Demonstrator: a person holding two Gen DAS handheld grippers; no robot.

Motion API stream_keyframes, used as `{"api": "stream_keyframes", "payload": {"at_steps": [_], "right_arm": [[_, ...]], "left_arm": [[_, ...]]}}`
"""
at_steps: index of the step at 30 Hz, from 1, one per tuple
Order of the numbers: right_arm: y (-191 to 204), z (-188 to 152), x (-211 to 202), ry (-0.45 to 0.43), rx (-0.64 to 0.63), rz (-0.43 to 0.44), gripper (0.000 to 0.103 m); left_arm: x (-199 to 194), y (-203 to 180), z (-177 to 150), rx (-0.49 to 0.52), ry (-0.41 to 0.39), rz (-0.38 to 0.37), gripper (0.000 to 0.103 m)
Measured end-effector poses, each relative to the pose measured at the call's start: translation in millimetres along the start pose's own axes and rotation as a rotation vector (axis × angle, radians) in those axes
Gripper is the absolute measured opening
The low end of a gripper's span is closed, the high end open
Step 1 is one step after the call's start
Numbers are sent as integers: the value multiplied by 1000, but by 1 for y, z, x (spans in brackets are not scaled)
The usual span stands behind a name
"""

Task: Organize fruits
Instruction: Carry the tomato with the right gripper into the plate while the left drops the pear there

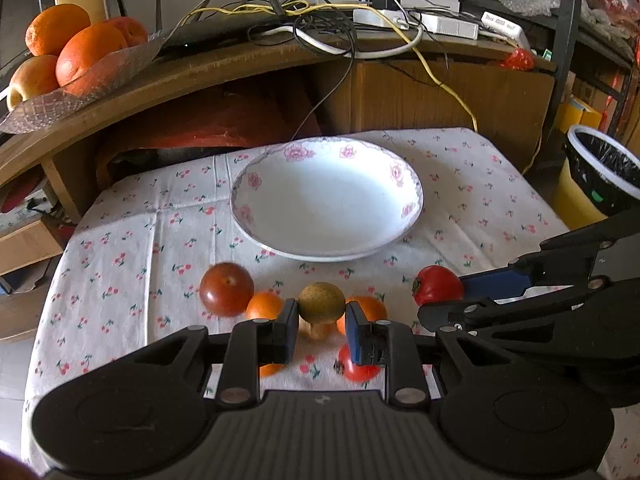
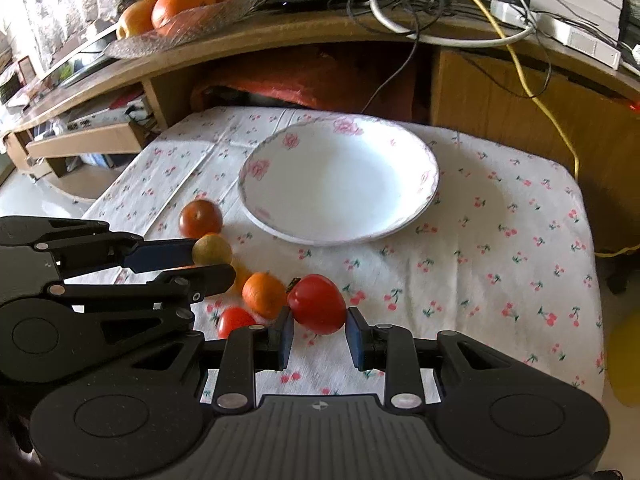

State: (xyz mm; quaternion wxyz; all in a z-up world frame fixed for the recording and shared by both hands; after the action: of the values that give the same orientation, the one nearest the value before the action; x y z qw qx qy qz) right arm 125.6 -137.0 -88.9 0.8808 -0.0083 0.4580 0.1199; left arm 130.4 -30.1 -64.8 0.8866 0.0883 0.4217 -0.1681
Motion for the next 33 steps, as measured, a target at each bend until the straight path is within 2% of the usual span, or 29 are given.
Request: {"api": "stream_keyframes", "payload": {"at_steps": [13, 19, 30, 33], "right_arm": [[-19, 40, 28, -30, -4, -41, 24], [-21, 51, 36, -54, -23, -38, 25], [-22, 56, 42, -60, -28, -38, 25], [-23, 56, 40, -61, -21, -37, 26]], "left_arm": [[37, 11, 43, -19, -4, -24, 33], [55, 16, 44, -30, 16, -22, 33], [60, 17, 48, -26, 16, -9, 34], [59, 19, 49, -32, 13, -2, 40]]}}
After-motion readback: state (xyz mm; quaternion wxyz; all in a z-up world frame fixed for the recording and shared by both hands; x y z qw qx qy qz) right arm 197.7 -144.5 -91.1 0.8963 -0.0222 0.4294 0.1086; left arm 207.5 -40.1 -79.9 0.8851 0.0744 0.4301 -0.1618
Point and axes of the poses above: each gripper's, at about its wrist camera, not at the fingertips, and x roughly the way its jaws point, y to its left, z to its top, the point moved 6 cm from there along x, roughly the way its jaws point, and after that the axes turned 3 degrees about y, right-handed, at the moved point
